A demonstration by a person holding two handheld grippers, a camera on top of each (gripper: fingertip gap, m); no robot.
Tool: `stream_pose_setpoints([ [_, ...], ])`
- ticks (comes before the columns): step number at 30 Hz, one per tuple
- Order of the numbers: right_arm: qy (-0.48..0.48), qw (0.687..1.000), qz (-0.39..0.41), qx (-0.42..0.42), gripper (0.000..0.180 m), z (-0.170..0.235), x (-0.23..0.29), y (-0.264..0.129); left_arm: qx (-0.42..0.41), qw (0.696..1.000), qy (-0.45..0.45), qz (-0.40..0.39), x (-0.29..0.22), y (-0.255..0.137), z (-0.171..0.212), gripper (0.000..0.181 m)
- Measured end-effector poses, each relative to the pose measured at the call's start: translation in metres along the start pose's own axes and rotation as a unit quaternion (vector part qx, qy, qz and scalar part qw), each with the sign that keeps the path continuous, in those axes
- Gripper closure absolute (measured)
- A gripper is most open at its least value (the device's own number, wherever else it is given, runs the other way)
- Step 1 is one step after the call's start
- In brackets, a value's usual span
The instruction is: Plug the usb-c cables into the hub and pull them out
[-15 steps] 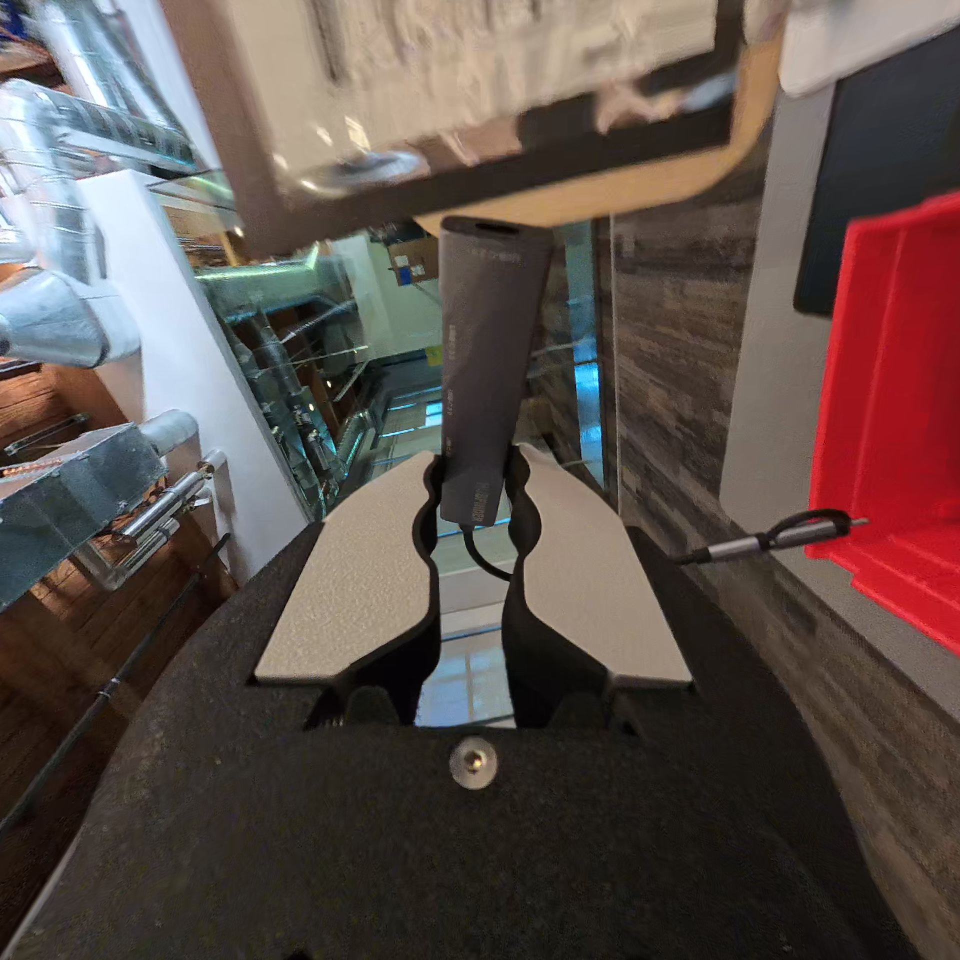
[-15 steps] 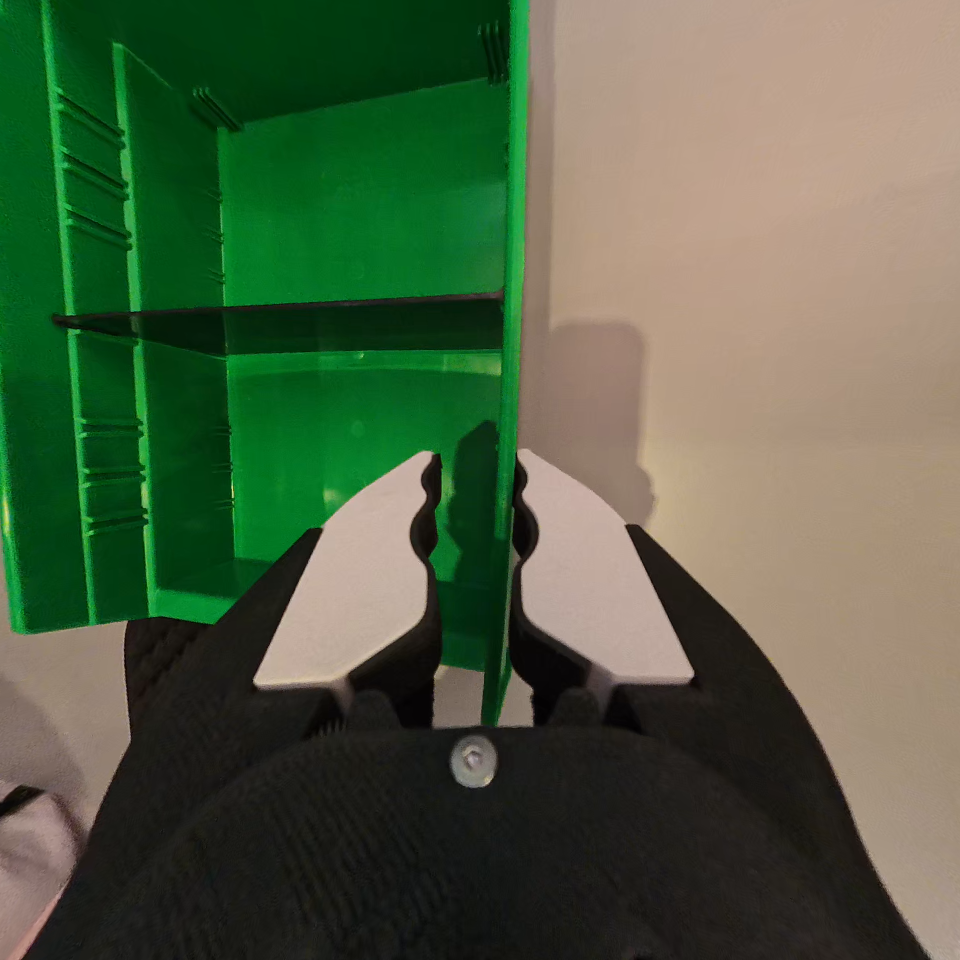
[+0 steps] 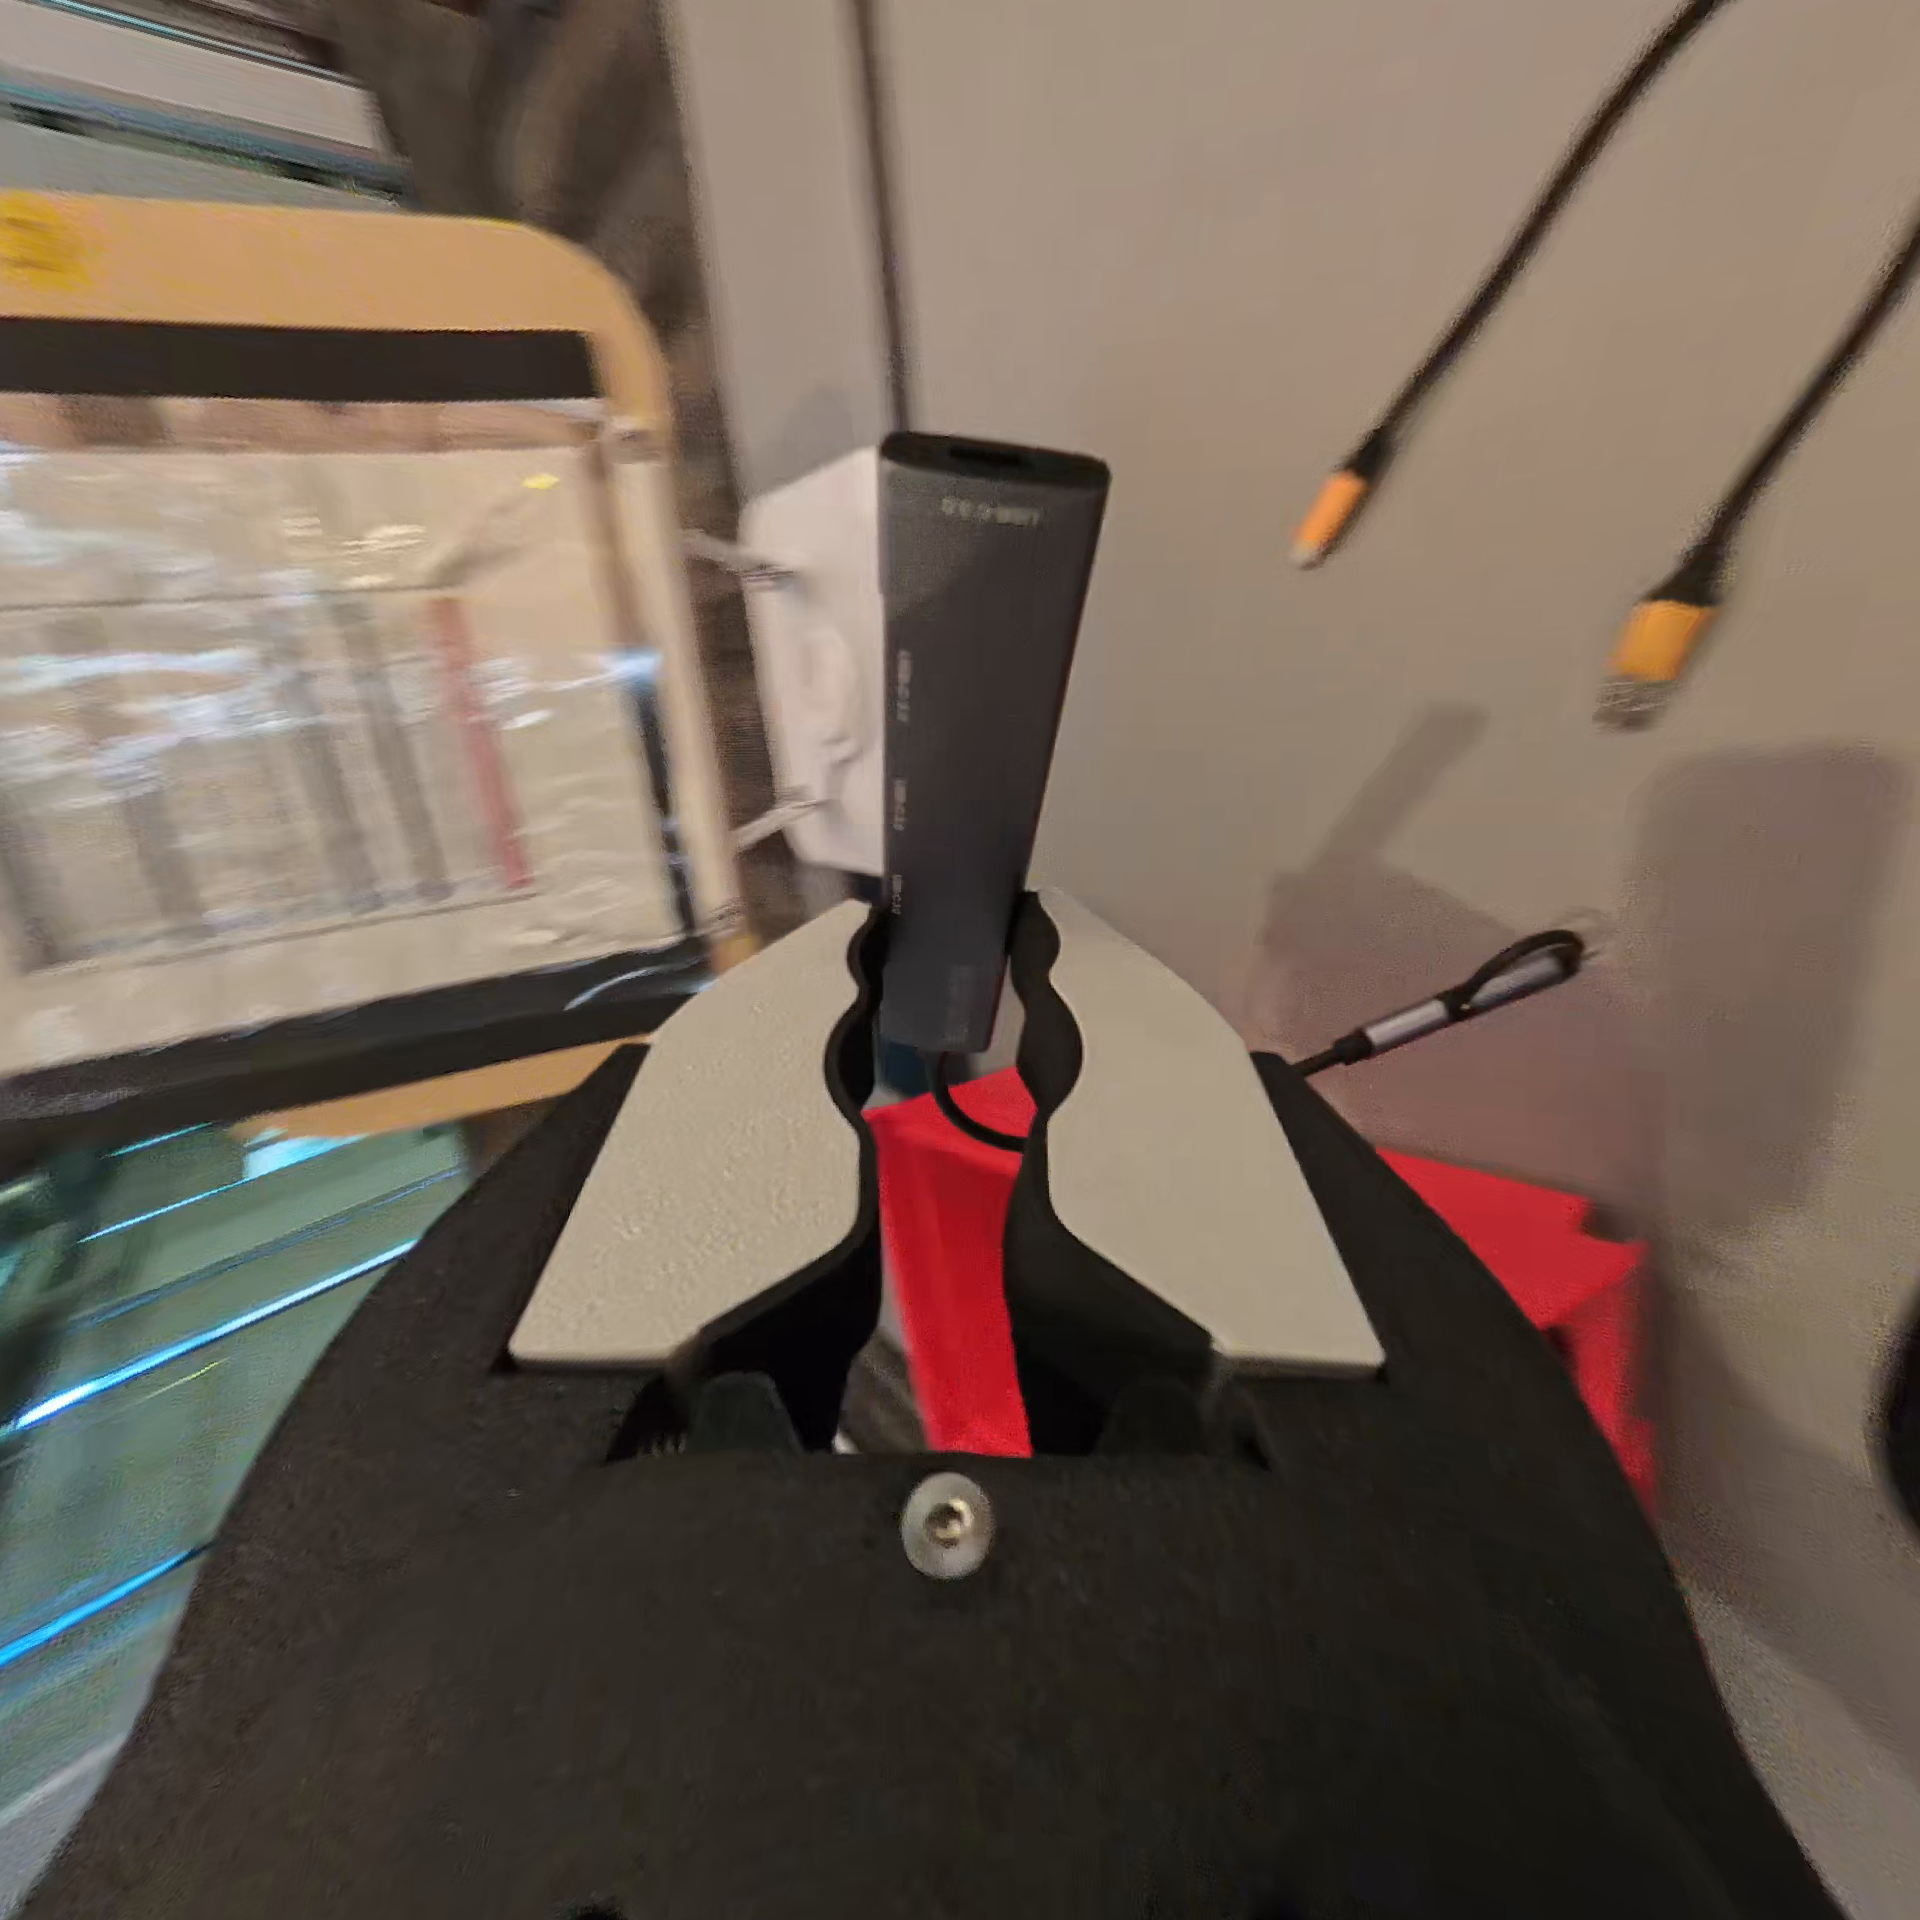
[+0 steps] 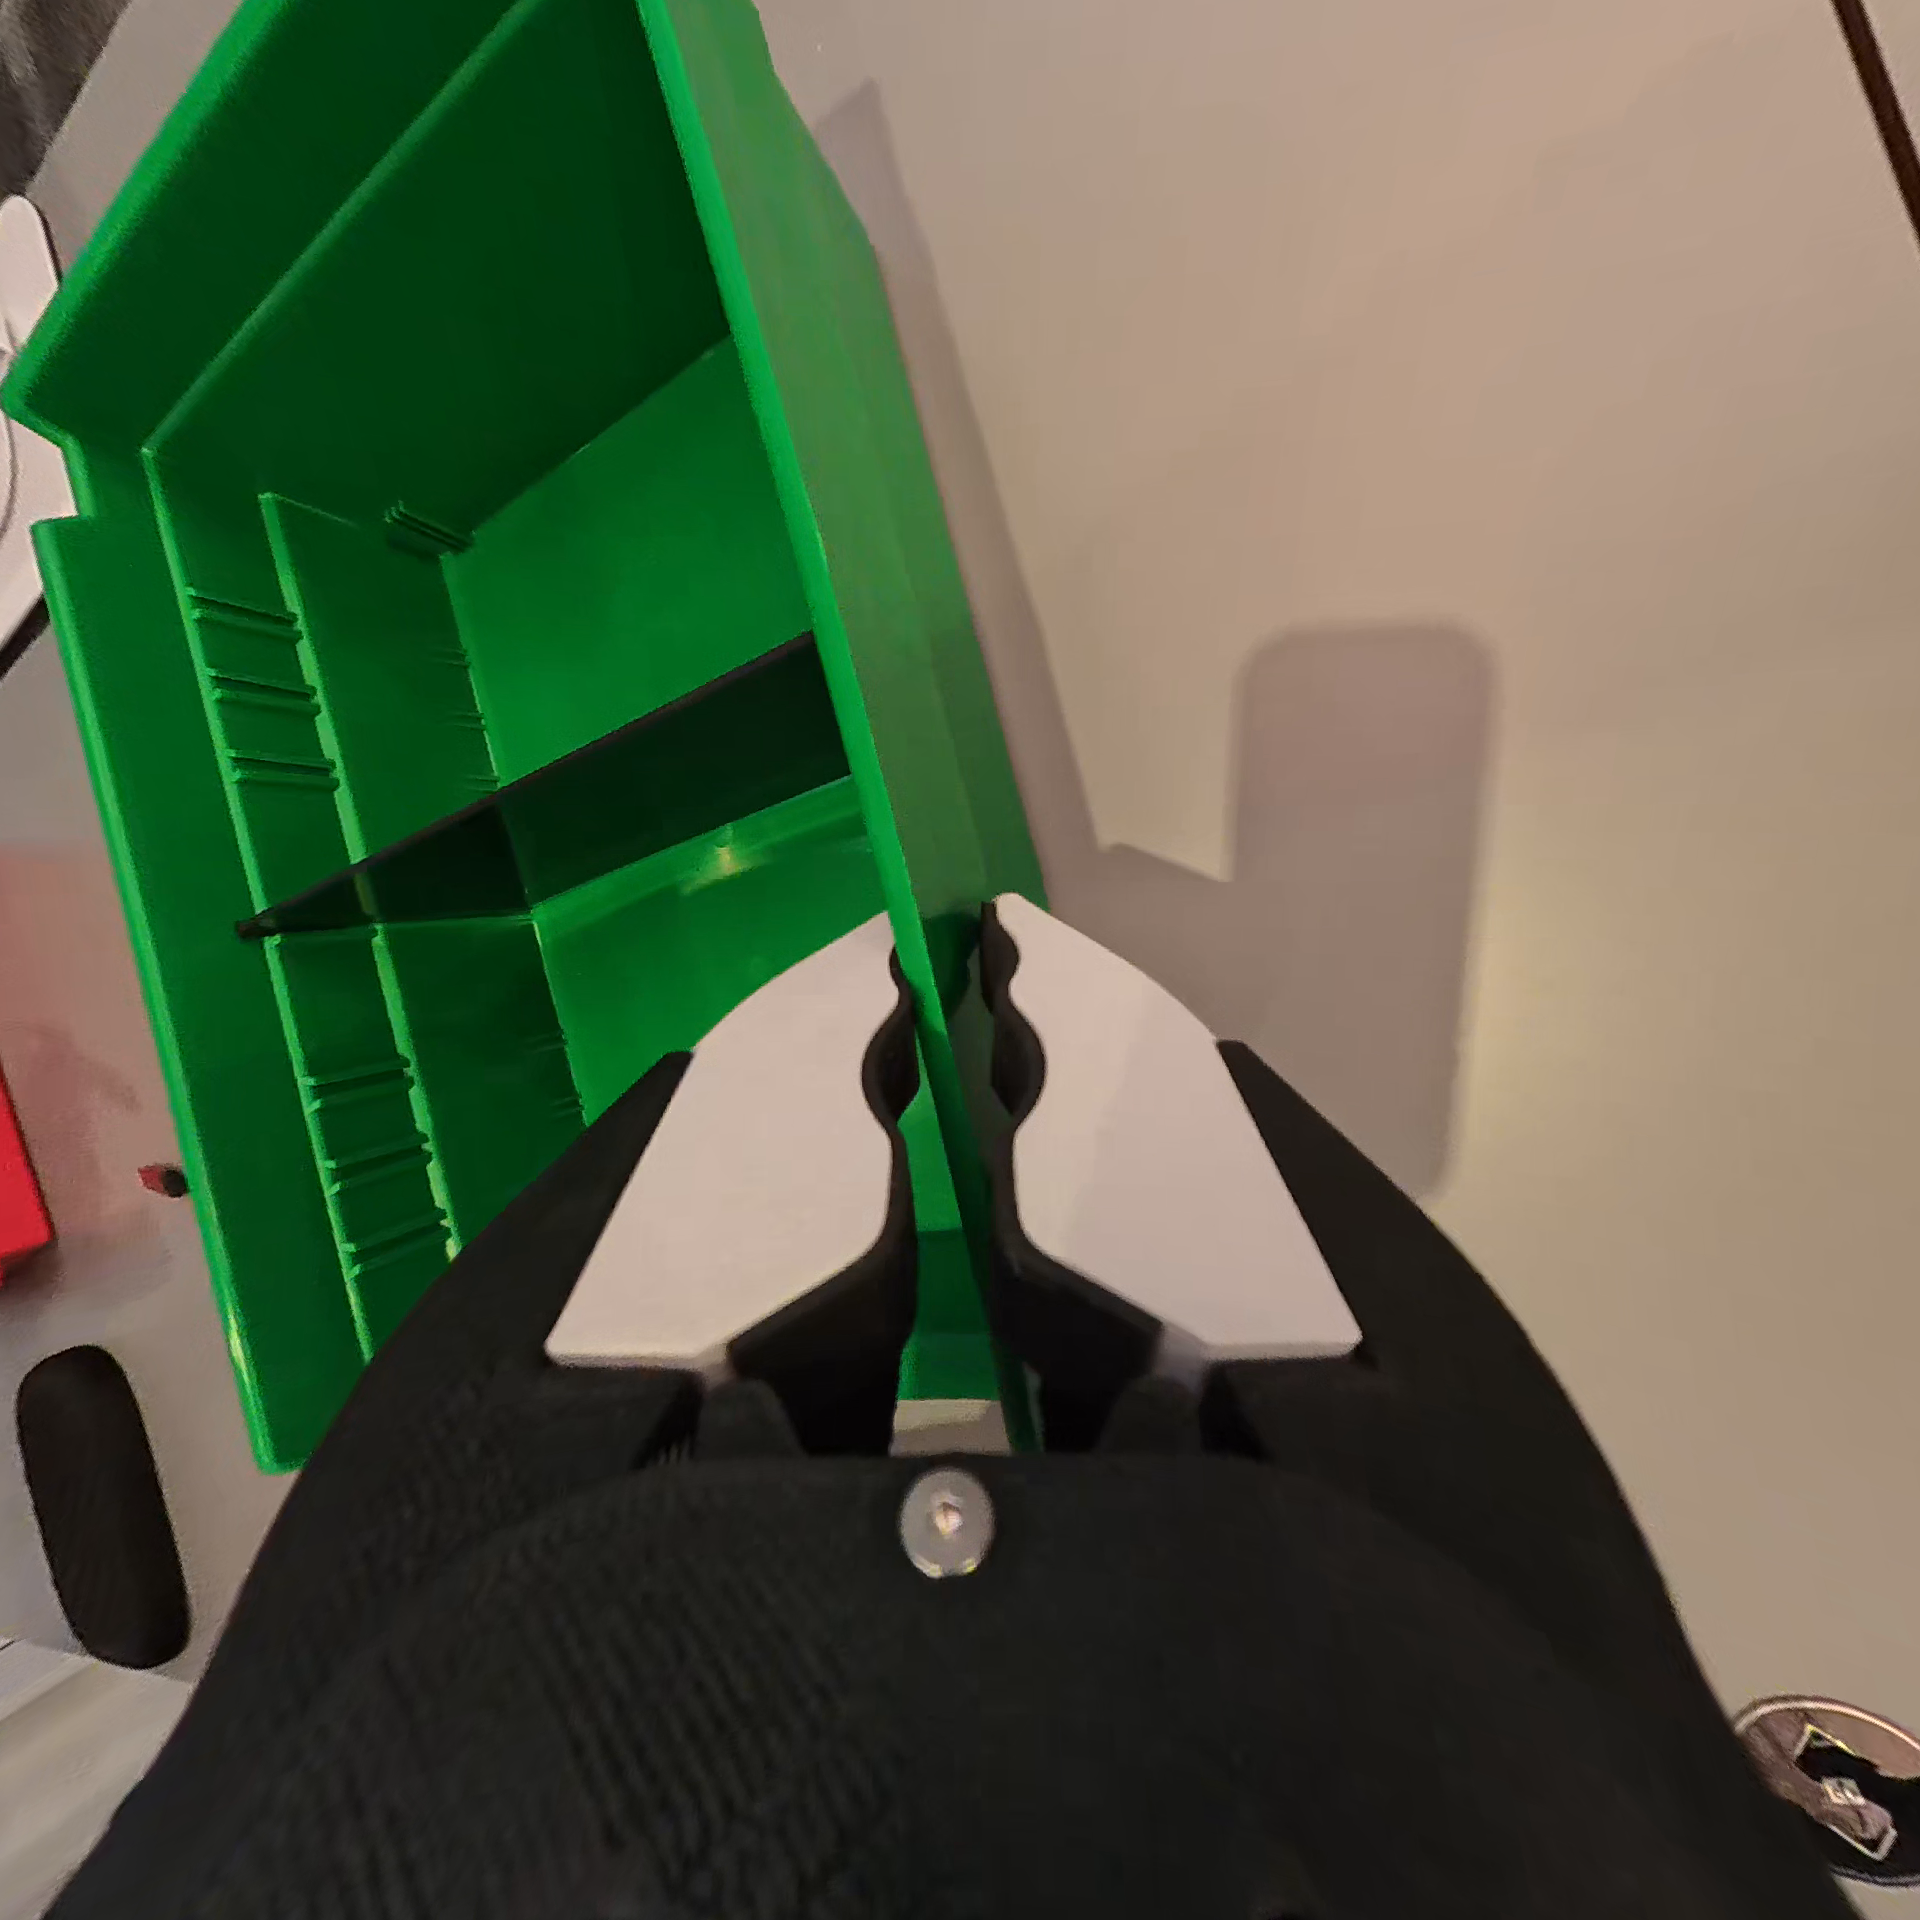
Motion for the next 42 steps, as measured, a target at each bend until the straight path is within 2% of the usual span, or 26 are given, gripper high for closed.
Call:
stream_pose_setpoints([
  [4,0.008,1.0,-0.02,-0.004,0.168,0.001,-0.002,0.0,0.03,0.991,0.013,0.132,-0.03,0.053,-0.013,0.158],
  [9,0.002,1.0,-0.027,-0.008,0.167,-0.001,-0.003,0.001,0.061,0.966,0.031,0.249,-0.056,0.108,-0.008,0.158],
  [16,0.004,0.999,-0.051,-0.01,0.165,0.0,-0.005,0.001,0.093,0.945,0.025,0.313,-0.084,0.15,0.006,0.158],
  [21,0.001,0.999,-0.05,-0.009,0.165,-0.001,-0.005,0.001,0.077,0.95,0.031,0.3,-0.094,0.157,0.003,0.158],
  [24,0.002,0.998,-0.057,-0.012,0.164,0.0,-0.006,0.001,0.096,0.964,0.002,0.247,-0.075,0.147,0.003,0.164],
  [25,0.005,0.998,-0.063,-0.013,0.164,0.0,-0.006,0.001,0.094,0.972,-0.016,0.215,-0.06,0.135,0.004,0.162],
  [29,0.011,0.997,-0.074,-0.016,0.163,0.0,-0.007,0.001,0.022,0.984,-0.124,0.13,-0.004,0.058,0.034,0.149],
  [31,0.006,0.997,-0.07,-0.016,0.163,0.0,-0.007,0.001,-0.012,0.979,-0.177,0.1,0.011,0.021,0.064,0.128],
  [33,0.005,0.998,-0.066,-0.015,0.163,0.0,-0.006,0.001,-0.017,0.974,-0.209,0.081,0.011,-0.005,0.1,0.12],
  [34,0.003,0.998,-0.065,-0.015,0.163,0.0,-0.006,0.001,-0.008,0.974,-0.213,0.08,0.004,-0.013,0.118,0.11],
  [37,0.001,0.998,-0.064,-0.016,0.164,0.001,-0.006,0.001,0.069,0.974,-0.189,0.108,-0.034,-0.018,0.162,0.102],
  [40,0.001,0.998,-0.061,-0.015,0.164,0.002,-0.006,0.0,0.14,0.979,-0.121,0.089,-0.061,-0.009,0.187,0.115],
  [42,-0.002,0.998,-0.057,-0.015,0.164,0.002,-0.006,0.0,0.157,0.976,-0.105,0.106,-0.071,0.005,0.192,0.113],
])
Point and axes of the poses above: each gripper's, where its closed fingertips meet, y out along the fingers, z out of its underside, x = y × z across the jaws, the point moved 7 cm from there along -y, back along the fingers, and after that the axes turned 6 degrees about x, right-handed, at the moved point
